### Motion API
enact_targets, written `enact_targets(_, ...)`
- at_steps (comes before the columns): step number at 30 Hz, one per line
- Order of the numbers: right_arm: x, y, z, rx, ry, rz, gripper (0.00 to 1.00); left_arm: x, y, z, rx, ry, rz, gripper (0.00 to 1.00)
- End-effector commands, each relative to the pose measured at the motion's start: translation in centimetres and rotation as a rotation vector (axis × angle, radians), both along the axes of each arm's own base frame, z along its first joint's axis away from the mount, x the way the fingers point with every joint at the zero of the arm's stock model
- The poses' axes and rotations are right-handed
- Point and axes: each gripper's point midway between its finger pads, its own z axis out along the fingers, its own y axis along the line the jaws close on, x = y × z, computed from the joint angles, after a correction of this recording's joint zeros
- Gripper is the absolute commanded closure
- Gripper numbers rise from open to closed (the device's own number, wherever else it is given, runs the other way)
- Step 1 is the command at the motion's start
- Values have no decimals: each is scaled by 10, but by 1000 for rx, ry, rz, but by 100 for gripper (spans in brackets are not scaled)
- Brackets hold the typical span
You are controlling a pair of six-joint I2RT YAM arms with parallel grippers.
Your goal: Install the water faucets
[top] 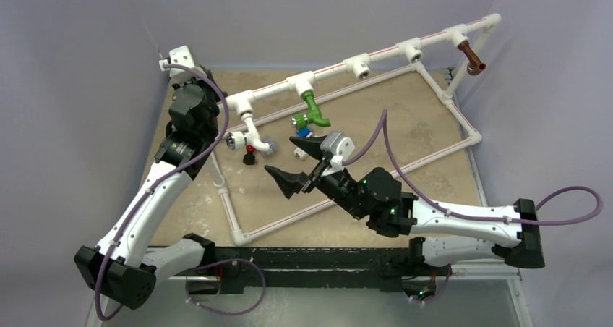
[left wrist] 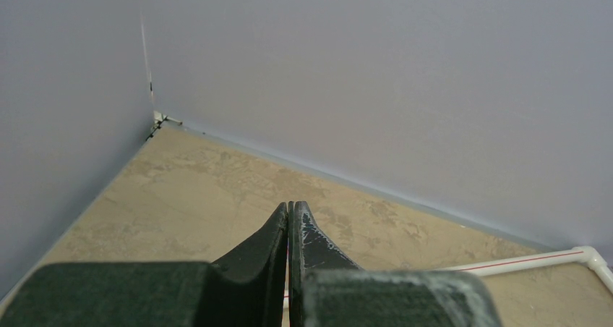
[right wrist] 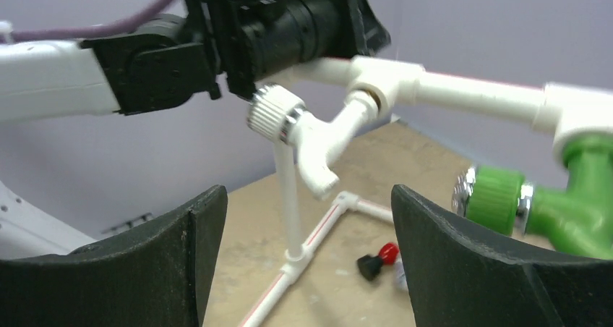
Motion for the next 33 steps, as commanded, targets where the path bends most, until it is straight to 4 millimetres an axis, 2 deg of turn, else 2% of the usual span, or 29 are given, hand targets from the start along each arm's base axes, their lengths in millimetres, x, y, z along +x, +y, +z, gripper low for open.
enact_targets(1,-11,-1,36,-204,-356,-78,16,-3,-2,-88,122,293,-15,100)
enact_targets(3,-14,1,39,-275,-478,-133,15,-3,-2,-88,122,293,-17,100)
enact_targets(12,1,11,35,-582,-899,-397,9,-3,-2,-90,131,299,-16,100)
enact_targets(21,18,26,37,-720,-1007,-619,15,-2,-2,-92,135,305,-18,100)
enact_targets(25,17,46,34,-744,-1040,-601,18,-2,-3,-92,136,306,-21,100)
enact_targets(33,30,60,38,-745,-1021,-639,26,-1,-4,-93,134,307,-30,100)
